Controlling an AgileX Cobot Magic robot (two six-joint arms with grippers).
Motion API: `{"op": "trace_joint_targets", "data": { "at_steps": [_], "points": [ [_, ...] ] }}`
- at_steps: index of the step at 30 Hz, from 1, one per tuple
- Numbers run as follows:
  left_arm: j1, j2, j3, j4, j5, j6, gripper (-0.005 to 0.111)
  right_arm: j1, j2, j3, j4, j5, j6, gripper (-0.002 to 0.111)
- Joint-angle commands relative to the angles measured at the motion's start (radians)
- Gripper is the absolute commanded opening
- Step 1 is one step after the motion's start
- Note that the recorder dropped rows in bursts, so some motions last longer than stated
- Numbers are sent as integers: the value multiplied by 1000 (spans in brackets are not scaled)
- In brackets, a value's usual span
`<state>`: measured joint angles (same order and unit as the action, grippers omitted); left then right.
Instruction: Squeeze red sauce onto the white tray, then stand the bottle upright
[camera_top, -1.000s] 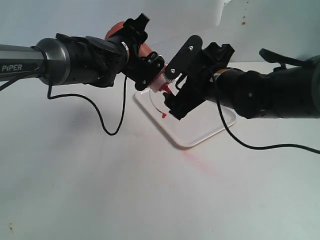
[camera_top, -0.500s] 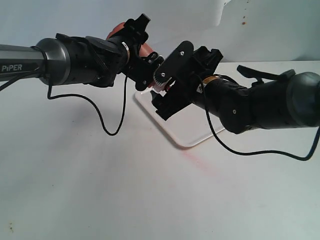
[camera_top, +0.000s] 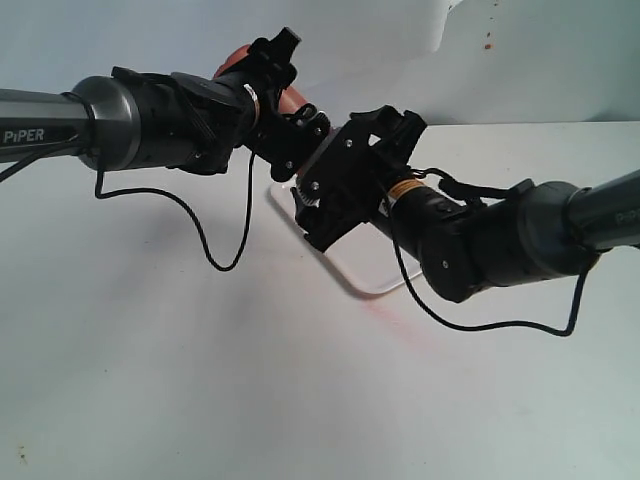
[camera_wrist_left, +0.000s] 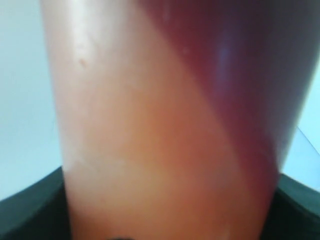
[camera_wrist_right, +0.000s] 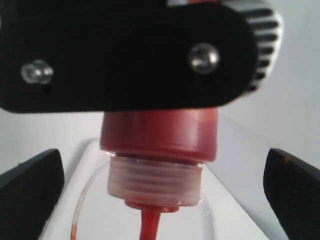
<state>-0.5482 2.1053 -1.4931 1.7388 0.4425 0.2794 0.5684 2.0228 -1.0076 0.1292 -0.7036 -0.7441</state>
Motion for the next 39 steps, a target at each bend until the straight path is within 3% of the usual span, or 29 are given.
{"op": "trace_joint_targets", "data": {
  "at_steps": [1,15,28,35,39],
  "points": [
    [-3,-11,-13,6,7,-21,0,2,41,-7,-30,-149,18,105],
    [-62,-34,-13,6,8,-95,0,0,79,-7,103,-203,17,105],
    [-80,-34,-13,6,110,-91,0,-2,79,-7,148,-204,12,89],
    [-80,-34,-13,6,108,-63,0,0,79,-9,12,-289,21,85],
    [-80,-34,-13,6,108,-61,0,0,79,-68,-10,-171,75,85]
  ]
}}
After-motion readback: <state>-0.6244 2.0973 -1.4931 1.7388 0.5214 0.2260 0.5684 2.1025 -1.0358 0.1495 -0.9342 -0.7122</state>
